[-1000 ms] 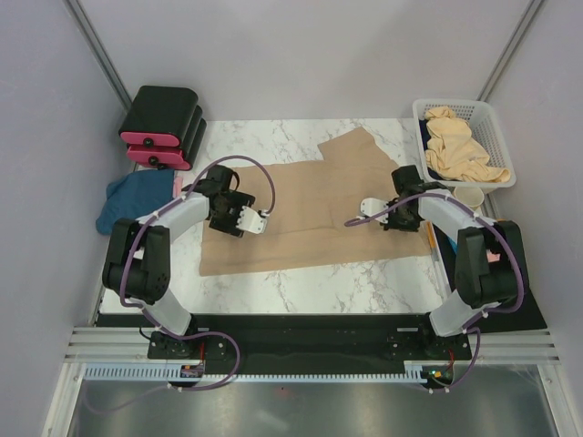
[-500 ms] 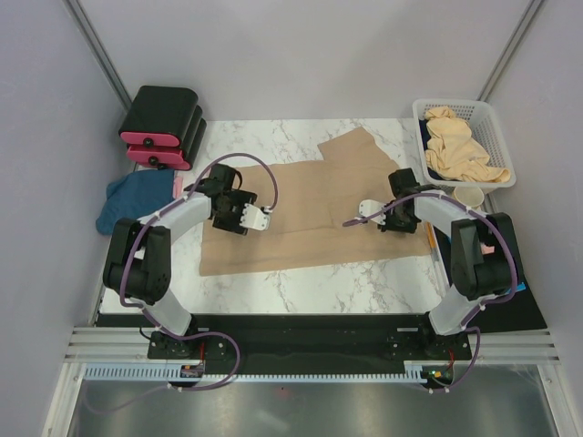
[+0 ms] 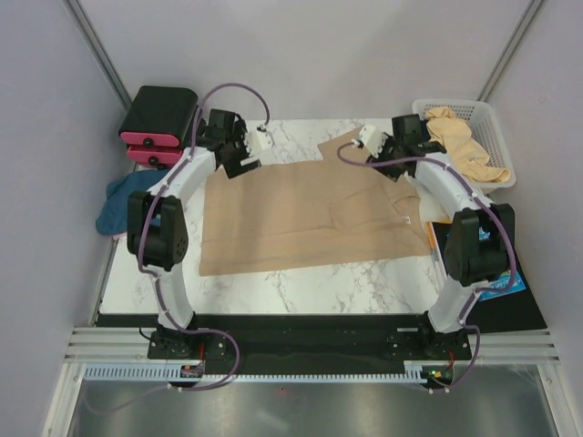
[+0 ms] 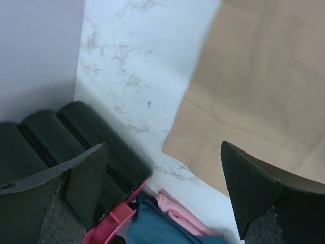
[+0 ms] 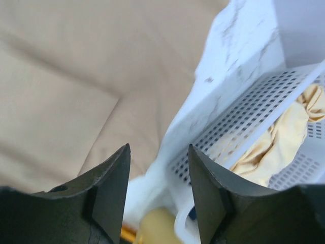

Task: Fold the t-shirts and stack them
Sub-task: Fold the flattened tshirt in 1/3 of the way

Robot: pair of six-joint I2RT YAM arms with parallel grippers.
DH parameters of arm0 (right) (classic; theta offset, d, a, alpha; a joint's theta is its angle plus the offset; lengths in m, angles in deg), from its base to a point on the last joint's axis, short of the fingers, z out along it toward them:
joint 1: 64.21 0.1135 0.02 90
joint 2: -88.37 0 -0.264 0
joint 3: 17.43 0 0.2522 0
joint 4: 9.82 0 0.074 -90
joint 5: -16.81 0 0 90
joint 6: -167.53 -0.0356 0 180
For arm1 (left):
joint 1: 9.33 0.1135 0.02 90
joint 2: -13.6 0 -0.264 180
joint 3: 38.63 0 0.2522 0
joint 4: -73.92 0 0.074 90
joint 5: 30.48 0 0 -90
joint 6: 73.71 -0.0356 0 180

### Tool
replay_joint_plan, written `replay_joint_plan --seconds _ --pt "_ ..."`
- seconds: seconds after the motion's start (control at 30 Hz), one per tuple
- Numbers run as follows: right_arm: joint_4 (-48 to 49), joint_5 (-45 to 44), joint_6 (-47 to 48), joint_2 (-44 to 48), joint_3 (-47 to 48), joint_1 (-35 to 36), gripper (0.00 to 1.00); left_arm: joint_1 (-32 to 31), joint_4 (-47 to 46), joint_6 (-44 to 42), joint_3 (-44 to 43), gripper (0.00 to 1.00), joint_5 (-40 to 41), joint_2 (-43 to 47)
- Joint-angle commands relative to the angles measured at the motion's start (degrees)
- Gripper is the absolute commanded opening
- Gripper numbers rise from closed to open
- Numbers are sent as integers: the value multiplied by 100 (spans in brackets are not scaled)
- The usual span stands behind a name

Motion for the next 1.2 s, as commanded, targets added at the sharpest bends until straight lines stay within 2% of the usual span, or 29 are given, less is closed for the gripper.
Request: replay_joint_plan --seconds 0.0,0.03,0.1,0.2,0.27,0.3,0.33,0.37,0.4,0.43,0.5,0.53,0.63,0.93,1.17 --pt "147 172 -2116 -1129 1366 -25 58 281 629 2138 -1513 100 278 -812" --pt "77 93 -2441 -1333 1597 -25 58 378 883 2453 -2029 100 121 -954" --pt "-316 162 -2514 -1824 2257 -59 57 405 1332 2597 -2288 100 -64 -1087" --pt "-643 619 -1901 -1741 2278 -86 53 405 1492 2256 -2009 100 -528 -790" --pt "-627 794 -1044 -1451 1909 -95 50 405 1474 1764 -1386 100 -793 -210" --pt "-609 874 -698 -1101 1420 -86 49 370 1483 1501 -1131 100 -1021 1" --pt "-626 927 -399 -923 1180 -86 49 335 1457 1020 -572 100 -1092 447" --pt "-679 971 -65 -722 673 -86 50 282 1439 737 -253 100 -1128 677" --pt "-732 1006 686 -311 389 -86 51 125 1404 421 72 100 -1059 880" --pt "-741 1006 998 -89 108 -86 52 28 1369 -200 763 100 -971 1134" --pt "-767 971 1797 498 -622 -51 56 -235 1212 -775 1478 100 -769 1785" --pt "-802 936 2027 667 -816 -34 59 -306 1080 -1282 2134 100 -742 1996" --pt "-1057 962 2398 1178 -1274 28 62 -544 764 -1900 3121 100 -654 2735" --pt "-1629 1077 2864 2268 -2530 634 64 -966 666 -2578 4573 100 -715 4071" --pt "-1716 997 2883 2708 -3260 916 64 -1080 937 -2676 4971 100 -856 4748"
